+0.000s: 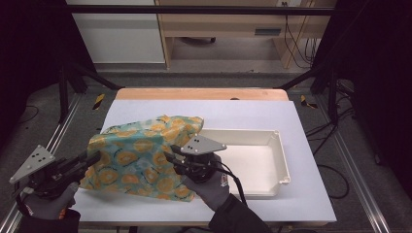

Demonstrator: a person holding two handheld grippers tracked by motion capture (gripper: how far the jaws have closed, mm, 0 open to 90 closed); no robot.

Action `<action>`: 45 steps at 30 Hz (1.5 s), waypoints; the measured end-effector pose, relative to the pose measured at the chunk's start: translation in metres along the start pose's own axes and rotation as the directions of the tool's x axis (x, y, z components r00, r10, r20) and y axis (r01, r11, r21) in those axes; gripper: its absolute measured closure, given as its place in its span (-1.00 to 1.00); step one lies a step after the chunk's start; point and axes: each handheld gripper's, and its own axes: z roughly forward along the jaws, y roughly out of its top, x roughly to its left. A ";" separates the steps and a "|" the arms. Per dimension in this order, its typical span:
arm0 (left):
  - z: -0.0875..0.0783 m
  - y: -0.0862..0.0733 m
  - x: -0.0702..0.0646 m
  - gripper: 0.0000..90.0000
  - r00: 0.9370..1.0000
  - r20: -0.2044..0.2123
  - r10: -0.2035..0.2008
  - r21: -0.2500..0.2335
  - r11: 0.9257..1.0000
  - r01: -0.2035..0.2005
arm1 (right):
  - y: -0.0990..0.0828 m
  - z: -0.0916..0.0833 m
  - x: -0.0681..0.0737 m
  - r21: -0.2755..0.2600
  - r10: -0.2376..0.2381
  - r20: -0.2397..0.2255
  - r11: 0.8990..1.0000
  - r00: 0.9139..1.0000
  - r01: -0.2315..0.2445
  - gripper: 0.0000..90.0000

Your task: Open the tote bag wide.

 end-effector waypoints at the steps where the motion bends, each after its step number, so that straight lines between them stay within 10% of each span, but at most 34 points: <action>1: 0.000 0.000 0.000 0.73 1.000 0.003 0.000 0.002 1.000 0.000 | 0.000 0.001 0.000 0.001 0.000 0.002 1.000 1.000 0.000 0.68; 7: -0.002 0.000 0.000 0.90 1.000 0.006 0.000 0.002 1.000 0.000 | 0.002 0.002 -0.002 -0.002 0.009 0.006 1.000 1.000 -0.009 0.99; 26: -0.018 -0.003 -0.007 0.99 1.000 0.014 0.011 -0.022 1.000 -0.011 | 0.004 -0.012 0.013 -0.035 -0.026 -0.076 0.999 0.997 0.024 1.00; 45: -0.009 -0.019 -0.007 0.99 1.000 0.023 0.003 0.029 1.000 -0.004 | -0.023 0.014 0.015 0.075 -0.011 -0.099 0.997 0.995 0.018 1.00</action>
